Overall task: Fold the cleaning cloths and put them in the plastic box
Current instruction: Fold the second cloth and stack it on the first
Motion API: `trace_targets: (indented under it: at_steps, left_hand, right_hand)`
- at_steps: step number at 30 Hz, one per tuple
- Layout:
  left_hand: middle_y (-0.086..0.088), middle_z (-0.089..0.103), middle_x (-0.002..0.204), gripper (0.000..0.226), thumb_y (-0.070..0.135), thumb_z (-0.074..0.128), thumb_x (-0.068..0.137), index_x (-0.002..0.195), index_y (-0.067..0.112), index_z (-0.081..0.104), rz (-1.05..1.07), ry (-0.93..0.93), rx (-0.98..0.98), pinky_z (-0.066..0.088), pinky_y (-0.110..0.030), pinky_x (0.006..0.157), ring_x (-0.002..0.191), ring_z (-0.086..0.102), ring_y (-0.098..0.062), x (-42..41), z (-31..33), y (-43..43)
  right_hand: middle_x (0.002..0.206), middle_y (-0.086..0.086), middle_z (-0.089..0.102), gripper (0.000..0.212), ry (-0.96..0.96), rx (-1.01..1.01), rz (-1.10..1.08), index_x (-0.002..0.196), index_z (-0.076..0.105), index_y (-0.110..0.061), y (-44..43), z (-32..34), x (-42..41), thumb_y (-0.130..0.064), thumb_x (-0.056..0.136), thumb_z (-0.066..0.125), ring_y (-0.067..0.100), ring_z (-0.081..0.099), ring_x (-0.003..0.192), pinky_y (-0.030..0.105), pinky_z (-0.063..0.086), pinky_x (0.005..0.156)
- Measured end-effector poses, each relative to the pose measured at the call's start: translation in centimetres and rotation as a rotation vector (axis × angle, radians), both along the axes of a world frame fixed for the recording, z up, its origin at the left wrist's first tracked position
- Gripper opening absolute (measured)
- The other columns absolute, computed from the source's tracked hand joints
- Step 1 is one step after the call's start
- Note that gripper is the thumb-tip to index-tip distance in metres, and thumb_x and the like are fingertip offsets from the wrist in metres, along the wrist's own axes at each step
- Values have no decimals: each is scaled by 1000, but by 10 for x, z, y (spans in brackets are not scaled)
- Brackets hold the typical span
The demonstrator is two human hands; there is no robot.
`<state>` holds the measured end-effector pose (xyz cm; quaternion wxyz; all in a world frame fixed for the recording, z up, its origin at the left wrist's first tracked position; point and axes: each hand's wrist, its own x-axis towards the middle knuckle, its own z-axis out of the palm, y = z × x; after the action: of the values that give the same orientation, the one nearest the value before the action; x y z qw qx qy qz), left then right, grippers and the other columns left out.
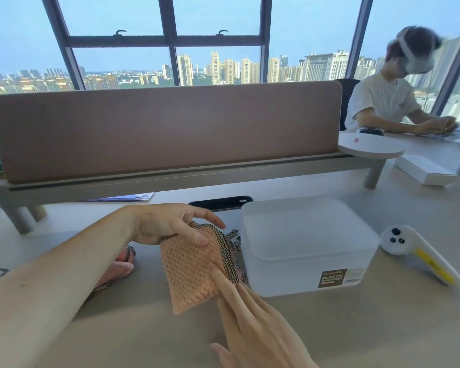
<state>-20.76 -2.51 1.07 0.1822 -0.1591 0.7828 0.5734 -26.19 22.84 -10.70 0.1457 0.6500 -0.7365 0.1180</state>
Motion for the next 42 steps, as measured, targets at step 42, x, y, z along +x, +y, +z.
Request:
trace_targets:
  at_steps: [42]
  left_hand:
    - [18, 75, 92, 9, 32, 70, 93, 92, 28, 78, 170, 557, -787, 54, -21, 82, 88, 66, 1, -46, -81, 23]
  right_hand:
    - [123, 5, 73, 67, 6, -129, -125, 103, 75, -17, -14, -16, 1, -69, 63, 64, 22, 69, 118, 33, 43, 93]
